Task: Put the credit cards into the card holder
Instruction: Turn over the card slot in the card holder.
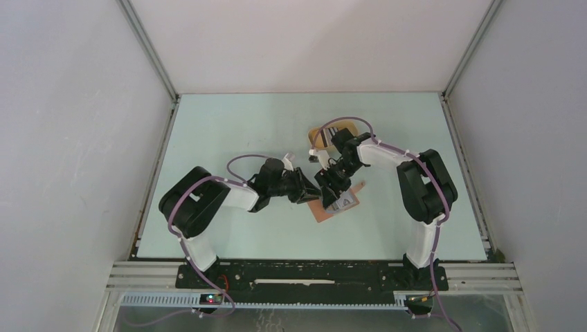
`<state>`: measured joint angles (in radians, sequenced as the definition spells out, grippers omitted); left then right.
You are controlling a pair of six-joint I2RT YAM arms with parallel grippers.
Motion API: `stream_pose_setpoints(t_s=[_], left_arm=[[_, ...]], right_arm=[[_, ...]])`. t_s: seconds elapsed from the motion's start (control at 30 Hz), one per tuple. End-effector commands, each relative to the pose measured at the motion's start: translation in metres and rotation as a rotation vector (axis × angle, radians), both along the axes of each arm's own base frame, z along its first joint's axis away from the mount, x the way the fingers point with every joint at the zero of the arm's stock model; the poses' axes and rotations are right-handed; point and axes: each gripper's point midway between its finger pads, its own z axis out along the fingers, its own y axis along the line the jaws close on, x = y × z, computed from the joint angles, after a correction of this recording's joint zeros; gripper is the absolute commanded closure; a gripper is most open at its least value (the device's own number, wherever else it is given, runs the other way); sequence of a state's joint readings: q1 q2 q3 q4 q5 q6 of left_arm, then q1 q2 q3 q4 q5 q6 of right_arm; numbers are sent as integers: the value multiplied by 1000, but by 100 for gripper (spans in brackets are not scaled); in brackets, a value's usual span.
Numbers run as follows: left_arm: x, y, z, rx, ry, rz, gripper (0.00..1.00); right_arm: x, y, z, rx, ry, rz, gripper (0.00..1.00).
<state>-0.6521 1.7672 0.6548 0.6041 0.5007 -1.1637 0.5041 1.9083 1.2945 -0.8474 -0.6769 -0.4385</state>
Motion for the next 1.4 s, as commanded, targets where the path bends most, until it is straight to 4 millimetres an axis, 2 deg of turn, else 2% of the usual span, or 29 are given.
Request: stream_pose_setpoints(t_s=[0.0, 0.7, 1.23, 1.37], left_arm=[[9, -10, 16, -41, -38, -7, 67], [8, -9, 16, -39, -39, -9, 66], [6, -8, 11, -35, -30, -10, 81], [5, -7, 9, -31, -26, -8, 82]], right_arm=[[6, -1, 6, -2, -37, -18, 28], [19, -12, 7, -13, -51, -73, 35], [24, -15, 11, -2, -66, -87, 34], [26, -17, 12, -3, -68, -95, 35]])
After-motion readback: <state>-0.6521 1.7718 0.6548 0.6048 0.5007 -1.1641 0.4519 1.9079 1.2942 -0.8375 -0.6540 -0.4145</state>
